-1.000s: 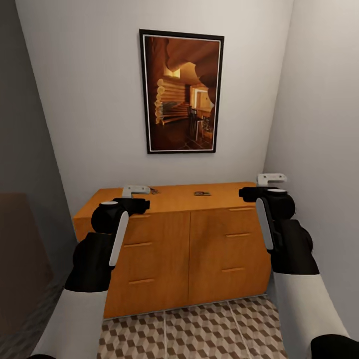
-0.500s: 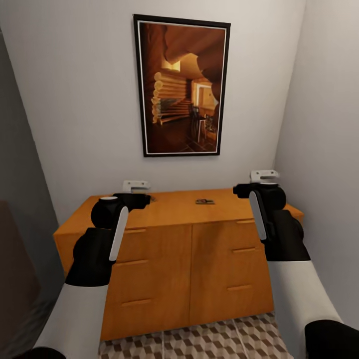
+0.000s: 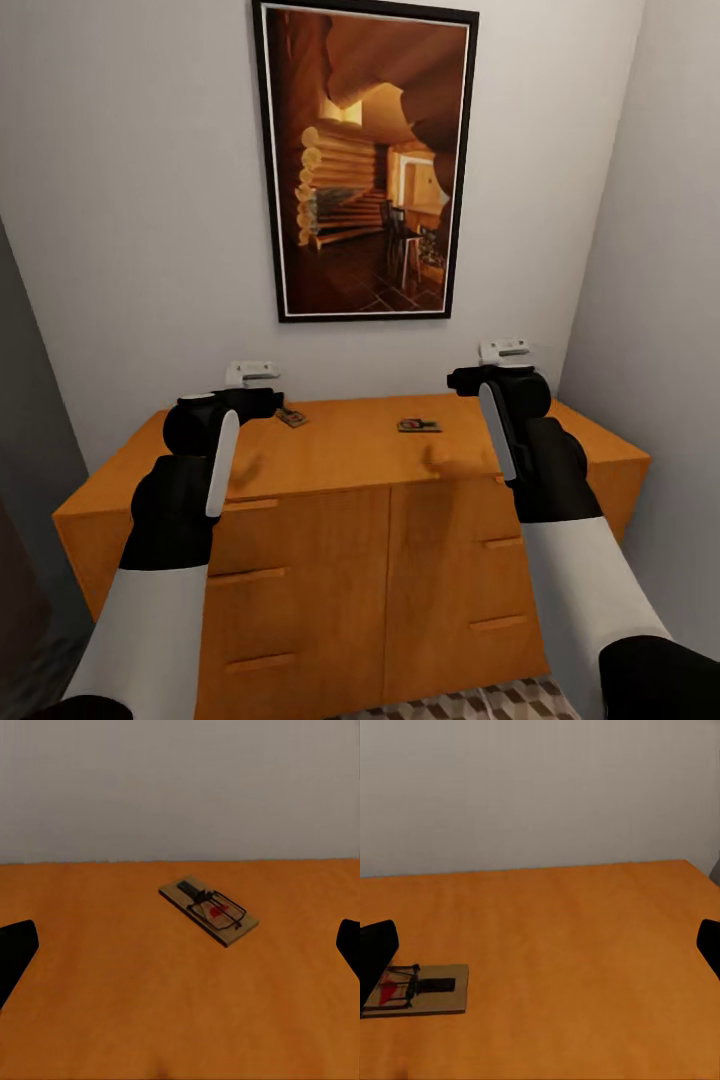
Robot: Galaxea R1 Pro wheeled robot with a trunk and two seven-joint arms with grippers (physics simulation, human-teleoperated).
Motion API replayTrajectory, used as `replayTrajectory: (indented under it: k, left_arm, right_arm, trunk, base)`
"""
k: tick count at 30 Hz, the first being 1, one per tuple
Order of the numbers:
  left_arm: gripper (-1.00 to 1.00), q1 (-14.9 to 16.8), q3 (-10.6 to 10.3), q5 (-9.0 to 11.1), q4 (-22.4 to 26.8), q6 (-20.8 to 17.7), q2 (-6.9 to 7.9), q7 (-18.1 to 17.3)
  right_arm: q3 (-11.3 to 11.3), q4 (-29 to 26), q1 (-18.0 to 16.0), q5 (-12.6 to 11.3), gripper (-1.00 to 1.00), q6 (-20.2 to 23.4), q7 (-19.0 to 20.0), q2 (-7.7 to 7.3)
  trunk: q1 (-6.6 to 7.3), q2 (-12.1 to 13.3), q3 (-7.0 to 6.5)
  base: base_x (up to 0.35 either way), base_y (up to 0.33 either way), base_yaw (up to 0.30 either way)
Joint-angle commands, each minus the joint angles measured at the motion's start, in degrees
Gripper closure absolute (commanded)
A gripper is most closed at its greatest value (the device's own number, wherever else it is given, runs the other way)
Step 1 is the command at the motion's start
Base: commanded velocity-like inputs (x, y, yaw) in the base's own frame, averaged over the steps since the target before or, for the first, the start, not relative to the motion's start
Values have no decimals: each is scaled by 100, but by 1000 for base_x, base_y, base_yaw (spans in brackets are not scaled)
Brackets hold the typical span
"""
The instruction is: Take the four mousetraps from the cabinet in the bathroom and place them on the bathroom floor. Make sure all four end up on the same floor surface, and ensure that at least two of them are either under or directly next to the same bathroom sink.
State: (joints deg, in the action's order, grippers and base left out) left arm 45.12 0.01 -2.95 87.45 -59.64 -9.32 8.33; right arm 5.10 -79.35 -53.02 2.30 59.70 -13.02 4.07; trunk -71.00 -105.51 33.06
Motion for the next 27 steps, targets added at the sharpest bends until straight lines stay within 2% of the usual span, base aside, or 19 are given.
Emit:
replayTrajectory:
  k: [1,8,15,20,27]
  left_arm:
    - [-100,5,72,-22,0,-27,2,-7]
    - [-100,5,191,-22,-25,-36,8,-7]
    - [-100,5,257,-31,-56,-36,24,3]
    - [-100,5,502,-44,-54,-36,78,3]
    - [-100,4,612,-25,-53,-36,94,2]
  right_arm:
    - [19,-3,-5,16,-100,30,1,6]
    - [44,5,-6,-14,-100,30,1,15]
    - [52,16,-6,-18,-100,30,1,23]
    - [52,23,-6,-7,-100,30,1,24]
    - [53,24,-6,20,-100,30,-1,24]
  trunk:
    - [-3,-3,7]
    - [-3,-3,7]
    - [-3,-3,7]
    - [-3,-3,7]
    - [-3,-3,7]
  base:
    - [325,0,0]
    - [274,0,0]
    - [38,0,0]
    - [6,0,0]
    - [1,0,0]
